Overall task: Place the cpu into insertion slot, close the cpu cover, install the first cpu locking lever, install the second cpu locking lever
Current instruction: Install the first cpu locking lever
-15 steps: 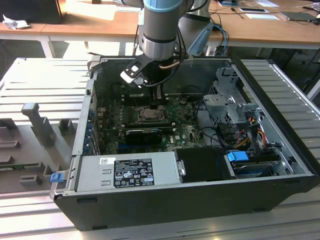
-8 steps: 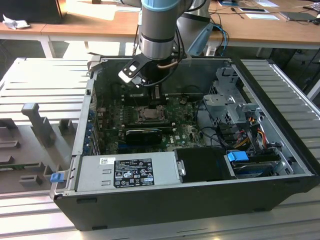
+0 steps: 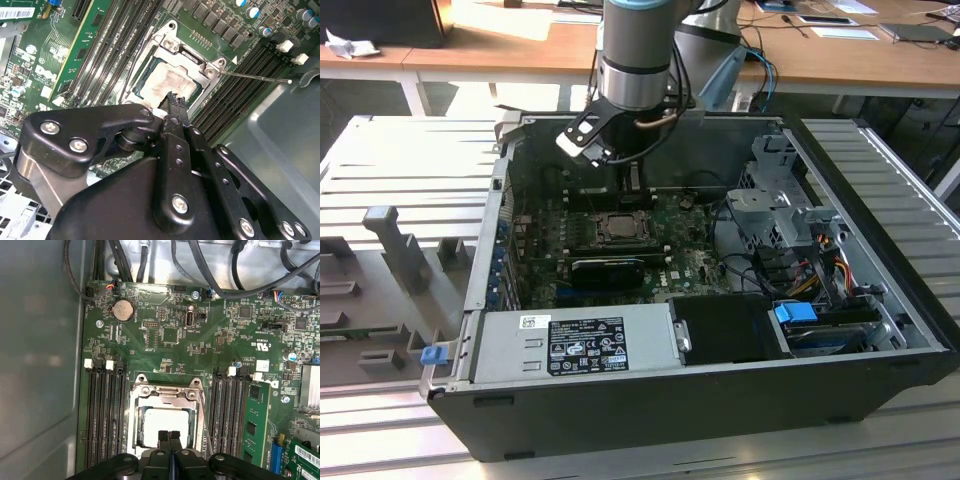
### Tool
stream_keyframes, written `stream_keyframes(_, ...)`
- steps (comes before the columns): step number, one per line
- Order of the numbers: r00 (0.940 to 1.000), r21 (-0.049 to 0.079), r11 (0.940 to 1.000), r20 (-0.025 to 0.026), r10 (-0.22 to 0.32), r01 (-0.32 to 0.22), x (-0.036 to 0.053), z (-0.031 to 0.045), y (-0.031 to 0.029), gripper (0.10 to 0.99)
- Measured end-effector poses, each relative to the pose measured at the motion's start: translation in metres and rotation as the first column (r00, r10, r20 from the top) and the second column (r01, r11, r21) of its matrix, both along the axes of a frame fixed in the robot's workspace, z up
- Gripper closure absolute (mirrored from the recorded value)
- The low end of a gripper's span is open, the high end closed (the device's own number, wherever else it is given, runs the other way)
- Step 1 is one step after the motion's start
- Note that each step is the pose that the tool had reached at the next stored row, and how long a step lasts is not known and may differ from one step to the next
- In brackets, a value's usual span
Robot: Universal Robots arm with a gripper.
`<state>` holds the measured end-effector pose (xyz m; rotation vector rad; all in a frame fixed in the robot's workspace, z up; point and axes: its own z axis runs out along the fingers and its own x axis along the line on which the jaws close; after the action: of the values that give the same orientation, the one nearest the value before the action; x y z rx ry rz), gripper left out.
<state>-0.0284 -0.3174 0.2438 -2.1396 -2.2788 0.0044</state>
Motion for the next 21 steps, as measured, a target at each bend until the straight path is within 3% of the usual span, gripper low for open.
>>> stream_keyframes(6, 1.0000, 0.000, 1.0000, 0.0000, 0.000, 0.000, 0.0000, 0.0130, 0.0000, 0.980)
stream_keyframes(9, 0.9974, 0.000, 0.9974, 0.0000, 0.072, -0.072, 0.0000, 0.0136, 0.0000, 0.980)
stream_keyframes(14, 0.9836, 0.000, 0.9836, 0.0001, 0.180, -0.180, 0.0000, 0.0135, 0.0000, 0.980)
stream_keyframes(16, 0.9735, 0.000, 0.9735, 0.0000, 0.229, -0.229, 0.0000, 0.0135, 0.0000, 0.980)
stream_keyframes(18, 0.9504, 0.000, 0.9504, 0.0000, 0.311, -0.311, 0.0000, 0.0135, 0.0000, 0.980)
stream_keyframes(19, 0.9440, 0.000, 0.9440, 0.0000, 0.330, -0.330, 0.0000, 0.0135, 0.0000, 0.980)
stream_keyframes(20, 0.9290, 0.000, 0.9290, 0.0000, 0.370, -0.370, 0.0000, 0.0135, 0.0000, 0.980)
stream_keyframes(21, 0.9228, 0.000, 0.9228, 0.0000, 0.385, -0.385, 0.0000, 0.0135, 0.0000, 0.980)
